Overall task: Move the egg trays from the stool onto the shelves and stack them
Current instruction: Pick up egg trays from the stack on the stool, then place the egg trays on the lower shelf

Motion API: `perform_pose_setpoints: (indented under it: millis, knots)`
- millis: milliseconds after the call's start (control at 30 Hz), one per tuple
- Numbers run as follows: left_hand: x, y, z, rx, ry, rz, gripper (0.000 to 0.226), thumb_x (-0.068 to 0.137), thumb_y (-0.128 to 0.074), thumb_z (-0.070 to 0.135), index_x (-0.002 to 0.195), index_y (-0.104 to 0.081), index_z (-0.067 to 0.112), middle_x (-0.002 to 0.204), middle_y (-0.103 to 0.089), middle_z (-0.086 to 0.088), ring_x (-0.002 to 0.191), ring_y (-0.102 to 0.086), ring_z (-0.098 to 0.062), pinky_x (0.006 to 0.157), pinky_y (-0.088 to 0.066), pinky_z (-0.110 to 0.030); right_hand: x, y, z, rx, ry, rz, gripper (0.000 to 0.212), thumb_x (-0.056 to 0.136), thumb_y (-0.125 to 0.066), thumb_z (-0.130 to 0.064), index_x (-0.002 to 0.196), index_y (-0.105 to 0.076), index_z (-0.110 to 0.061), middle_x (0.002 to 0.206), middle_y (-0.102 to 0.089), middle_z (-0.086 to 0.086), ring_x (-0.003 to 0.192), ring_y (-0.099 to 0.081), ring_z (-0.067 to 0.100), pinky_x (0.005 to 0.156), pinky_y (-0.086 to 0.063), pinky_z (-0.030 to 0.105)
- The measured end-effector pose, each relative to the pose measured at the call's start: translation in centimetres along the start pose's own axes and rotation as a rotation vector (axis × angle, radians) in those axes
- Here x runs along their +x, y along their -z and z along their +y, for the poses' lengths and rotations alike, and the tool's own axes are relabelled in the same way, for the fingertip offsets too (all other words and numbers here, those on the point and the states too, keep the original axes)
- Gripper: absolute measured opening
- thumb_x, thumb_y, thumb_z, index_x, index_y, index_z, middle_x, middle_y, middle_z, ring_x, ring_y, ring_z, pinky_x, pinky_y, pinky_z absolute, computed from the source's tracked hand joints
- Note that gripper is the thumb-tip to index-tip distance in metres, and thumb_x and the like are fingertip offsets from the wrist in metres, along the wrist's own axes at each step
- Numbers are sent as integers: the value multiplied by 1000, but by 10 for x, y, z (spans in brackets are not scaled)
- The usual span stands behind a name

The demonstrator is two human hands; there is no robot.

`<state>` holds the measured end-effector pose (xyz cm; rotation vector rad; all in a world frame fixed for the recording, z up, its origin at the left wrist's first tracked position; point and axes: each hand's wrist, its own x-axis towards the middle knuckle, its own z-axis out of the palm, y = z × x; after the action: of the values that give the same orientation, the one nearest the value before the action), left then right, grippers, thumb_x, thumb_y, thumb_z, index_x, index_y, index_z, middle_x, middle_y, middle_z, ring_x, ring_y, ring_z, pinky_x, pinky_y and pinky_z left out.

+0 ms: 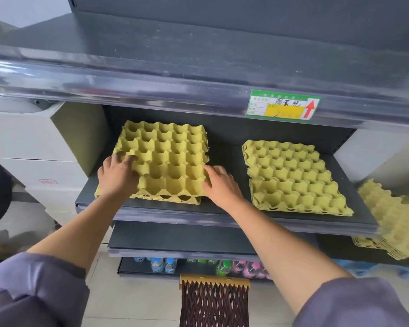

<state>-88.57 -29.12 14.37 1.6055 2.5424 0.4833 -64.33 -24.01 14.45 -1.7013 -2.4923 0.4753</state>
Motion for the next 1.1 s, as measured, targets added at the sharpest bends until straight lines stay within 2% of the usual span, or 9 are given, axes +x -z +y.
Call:
perform_pose_setpoints:
  millis: [200,333,433,567,733,867,1000,1100]
  knots:
    - [-22,4,75,58,-240,-48,41,93,-48,22,133,-48,25,141,-43,-6,130,-36,-29,105,-28,-44,-29,35,52,-122,-16,141,46,98,-43,-32,143,-37,-23,142,-41,5,123,-45,30,93,-46,39]
    - [-48,-3,139,77,-330,-47,38,93,-47,20,131,-49,24,140,-46,-4,128,-40,-27,104,-31,-42,-61,62,108,-151,-48,190,43,98,-41,-31,141,-40,-24,139,-44,4,119,-47,30,90,-46,38]
    - [-75,-14,196,71,-375,-44,35,93,-43,19,127,-53,24,136,-49,-4,125,-43,-27,101,-33,-40,-95,81,162,-189,-60,215,43,98,-41,-33,140,-40,-24,139,-44,4,116,-49,28,85,-48,39]
    - [-120,-37,284,75,-486,-23,32,92,-44,19,122,-56,24,127,-55,-2,119,-47,-25,96,-35,-38,-147,109,247,-249,-101,249,41,98,-41,-31,137,-45,-20,135,-49,7,117,-48,32,89,-42,41]
    - [-162,-70,388,69,-621,-74,32,93,-43,19,122,-55,24,126,-57,2,122,-45,-22,95,-34,-36,-201,137,350,-216,-189,309,39,96,-47,-29,133,-51,-19,128,-55,10,116,-51,34,92,-44,42]
    - [-179,-99,467,49,-745,-110,32,94,-40,17,122,-54,22,123,-59,1,118,-48,-23,94,-35,-35,-229,150,422,-205,-301,342,37,95,-47,-26,129,-54,-17,124,-57,10,113,-52,34,89,-43,41]
    - [-183,-128,546,6,-867,-139,32,94,-40,17,122,-55,21,123,-60,0,115,-51,-24,93,-36,-34,-243,162,489,-218,-379,347,40,95,-45,-27,134,-51,-23,129,-55,7,116,-51,31,90,-42,39]
    - [-178,-155,601,-9,-966,-142,32,93,-42,16,121,-56,21,119,-62,-2,113,-54,-25,94,-38,-36,-242,173,537,-230,-429,326,37,95,-45,-27,131,-52,-20,126,-56,8,115,-51,31,90,-42,40]
